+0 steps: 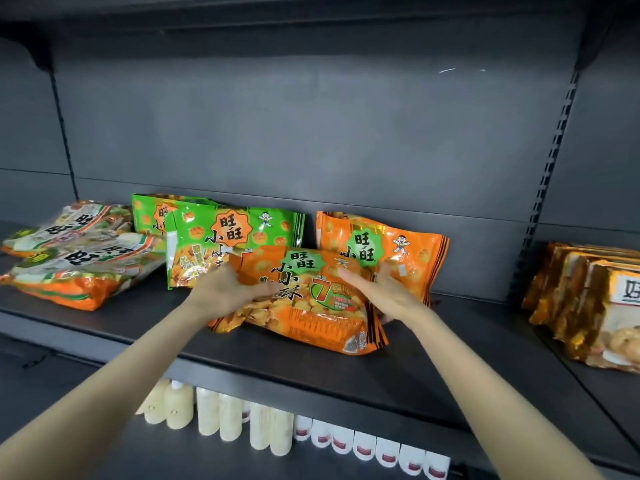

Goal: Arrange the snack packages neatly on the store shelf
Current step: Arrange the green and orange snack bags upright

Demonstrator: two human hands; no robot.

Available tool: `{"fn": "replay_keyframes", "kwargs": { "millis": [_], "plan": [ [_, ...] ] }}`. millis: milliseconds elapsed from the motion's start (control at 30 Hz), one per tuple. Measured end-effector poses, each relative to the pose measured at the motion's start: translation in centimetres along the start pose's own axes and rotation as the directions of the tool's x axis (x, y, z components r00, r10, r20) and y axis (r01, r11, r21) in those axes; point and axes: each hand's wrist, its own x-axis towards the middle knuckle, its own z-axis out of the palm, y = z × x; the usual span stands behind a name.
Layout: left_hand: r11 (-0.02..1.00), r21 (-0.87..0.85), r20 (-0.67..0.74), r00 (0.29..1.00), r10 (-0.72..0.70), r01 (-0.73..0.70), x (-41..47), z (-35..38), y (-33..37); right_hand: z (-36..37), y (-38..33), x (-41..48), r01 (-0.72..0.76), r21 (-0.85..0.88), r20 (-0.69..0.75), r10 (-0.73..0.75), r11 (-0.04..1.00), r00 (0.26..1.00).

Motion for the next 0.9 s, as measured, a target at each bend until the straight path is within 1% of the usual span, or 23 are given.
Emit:
{"fn": "replay_keyframes", "kwargs": {
  "millis": [33,100,167,233,333,433,533,600,667,733,833,900],
  "plan": [
    [1.0,-0.016,0.027,1.0,-0.001,0.002,0.3,0.1,-0.3,0.3,0.0,0.2,-0.013,0.047,0.018,0.012,0.999,1.0],
    [0.999,-0.045,0.061,0.998,-0.017,0.02,0.8,0.3,-1.1,0.8,0.2,0.6,-0.009,0.08,0.026,0.007,0.997,1.0],
    [0.992,-0.121,0.085,0.996,-0.013,0.023,0.9,0.6,-1.6,1.3,0.4,1.0,0.046,0.067,-0.036,-0.043,0.997,0.998],
    [0.969,-0.247,0.078,0.996,0.035,-0.015,0.6,1.0,-2.0,1.4,0.5,1.2,0.11,0.045,-0.085,-0.106,0.993,0.991],
    [0.926,-0.365,0.003,0.995,0.104,-0.096,0.2,1.9,-1.9,0.8,0.9,0.8,0.209,0.079,-0.134,-0.197,0.975,0.971],
    [0.882,-0.411,-0.101,0.973,0.207,-0.23,0.1,3.1,-1.6,0.3,1.8,-0.1,0.318,0.15,-0.222,-0.282,0.936,0.933],
    [0.819,-0.461,-0.189,0.939,0.286,-0.342,0.8,4.8,-1.3,0.3,3.1,-0.9,0.373,0.196,-0.345,-0.292,0.907,0.892],
    [0.781,-0.489,-0.232,0.921,0.314,-0.389,1.4,5.9,-1.0,0.3,3.7,-1.2,0.41,0.209,-0.393,-0.307,0.888,0.867],
    [0.708,-0.542,-0.258,0.891,0.373,-0.453,2.1,6.8,-0.4,0.0,4.1,-1.4,0.407,0.208,-0.435,-0.289,0.889,0.853],
    [0.64,-0.634,-0.225,0.896,0.384,-0.434,2.8,7.5,0.3,-0.5,4.5,-1.6,0.38,0.206,-0.462,-0.253,0.902,0.85],
    [0.609,-0.705,-0.152,0.917,0.37,-0.363,4.1,8.5,1.7,-1.6,5.2,-1.8,0.326,0.214,-0.48,-0.192,0.921,0.856],
    [0.592,-0.724,-0.123,0.91,0.396,-0.355,5.0,8.7,2.5,-2.2,5.4,-1.8,0.296,0.231,-0.483,-0.155,0.927,0.862]
  ]
}}
